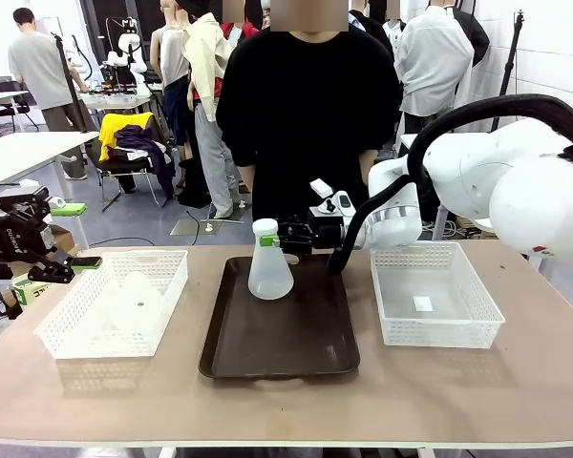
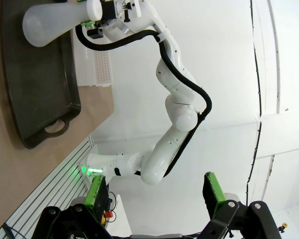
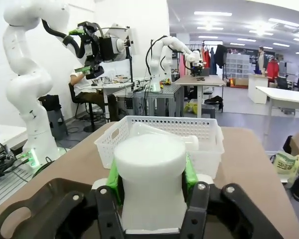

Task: Prepare the laboratory tools.
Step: Place the picked Big flask upright in the Handle tray as instructed by the person.

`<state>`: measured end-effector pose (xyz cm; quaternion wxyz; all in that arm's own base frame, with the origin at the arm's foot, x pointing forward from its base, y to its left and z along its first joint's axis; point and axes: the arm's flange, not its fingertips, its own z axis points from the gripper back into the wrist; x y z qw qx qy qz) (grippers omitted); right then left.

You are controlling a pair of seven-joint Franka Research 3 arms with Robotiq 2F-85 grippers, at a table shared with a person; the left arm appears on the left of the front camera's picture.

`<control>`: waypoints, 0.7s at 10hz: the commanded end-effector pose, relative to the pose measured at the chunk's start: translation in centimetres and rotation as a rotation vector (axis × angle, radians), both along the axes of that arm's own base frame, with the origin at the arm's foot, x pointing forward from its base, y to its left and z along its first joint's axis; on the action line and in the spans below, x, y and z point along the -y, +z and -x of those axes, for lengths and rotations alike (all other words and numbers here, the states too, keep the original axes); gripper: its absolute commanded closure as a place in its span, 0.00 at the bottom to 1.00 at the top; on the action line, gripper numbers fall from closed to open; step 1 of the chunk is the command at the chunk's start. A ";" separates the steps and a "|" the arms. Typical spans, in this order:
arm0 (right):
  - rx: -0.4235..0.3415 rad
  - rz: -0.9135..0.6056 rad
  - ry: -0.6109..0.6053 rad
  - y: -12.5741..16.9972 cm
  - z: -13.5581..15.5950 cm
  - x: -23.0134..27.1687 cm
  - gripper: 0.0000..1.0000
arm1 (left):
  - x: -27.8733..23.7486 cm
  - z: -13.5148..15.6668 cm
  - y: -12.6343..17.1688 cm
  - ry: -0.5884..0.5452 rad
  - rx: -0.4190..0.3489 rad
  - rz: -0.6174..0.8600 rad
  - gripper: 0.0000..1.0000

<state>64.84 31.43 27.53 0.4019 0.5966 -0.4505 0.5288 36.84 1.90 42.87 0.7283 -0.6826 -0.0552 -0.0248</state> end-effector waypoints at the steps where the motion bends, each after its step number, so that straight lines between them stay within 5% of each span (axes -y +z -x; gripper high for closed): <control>1: 0.012 -0.028 -0.016 0.4 0.1 0.5 0.14 | -0.1 0.1 0.2 0.005 0.007 0.002 0.00; 2: 0.007 -0.028 -0.012 0.4 0.0 0.5 0.00 | -0.1 0.1 0.2 0.005 0.007 0.002 0.00; 7: -0.012 -0.005 -0.013 0.9 0.0 0.7 0.00 | -0.1 0.1 0.2 0.005 0.007 0.002 0.00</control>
